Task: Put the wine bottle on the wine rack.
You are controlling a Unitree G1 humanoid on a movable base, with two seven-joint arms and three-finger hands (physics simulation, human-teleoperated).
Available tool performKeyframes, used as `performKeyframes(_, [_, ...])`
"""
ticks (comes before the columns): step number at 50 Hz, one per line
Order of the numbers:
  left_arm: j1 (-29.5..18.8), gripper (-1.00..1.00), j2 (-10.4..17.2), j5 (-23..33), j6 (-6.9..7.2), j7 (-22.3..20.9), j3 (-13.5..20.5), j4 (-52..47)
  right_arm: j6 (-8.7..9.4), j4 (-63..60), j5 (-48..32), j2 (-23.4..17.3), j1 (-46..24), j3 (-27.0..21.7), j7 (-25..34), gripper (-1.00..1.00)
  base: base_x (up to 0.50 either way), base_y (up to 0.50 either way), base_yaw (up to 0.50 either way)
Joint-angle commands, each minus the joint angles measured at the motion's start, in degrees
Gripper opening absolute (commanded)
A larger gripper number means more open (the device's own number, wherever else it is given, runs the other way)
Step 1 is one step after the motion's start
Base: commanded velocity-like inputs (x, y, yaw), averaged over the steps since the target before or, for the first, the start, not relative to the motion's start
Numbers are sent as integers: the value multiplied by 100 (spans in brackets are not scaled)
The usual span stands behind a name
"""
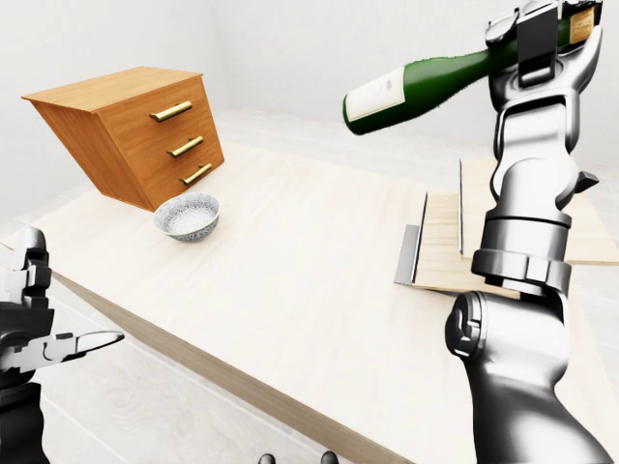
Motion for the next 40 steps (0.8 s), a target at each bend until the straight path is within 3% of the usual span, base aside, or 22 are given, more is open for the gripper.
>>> performKeyframes(1, [-29, 100, 0, 18, 0, 2, -22, 66, 0, -154, 1014, -613, 135, -342, -539, -100, 0, 0, 0])
performKeyframes(15, [13, 100, -38, 65, 0, 9, -117, 107, 0, -511, 1959, -1505, 857, -426, -834, -100, 0, 0, 0])
performKeyframes(23, [-9, 100, -21, 136, 0, 44, -219, 99, 0, -157, 1855, -2004, 765, -325, -553, -100, 0, 0, 0])
performKeyframes(40, [-12, 100, -5, 176, 0, 57, -273, 210, 0, 579, 1544, -2557, 774, -486, -65, -100, 0, 0, 0])
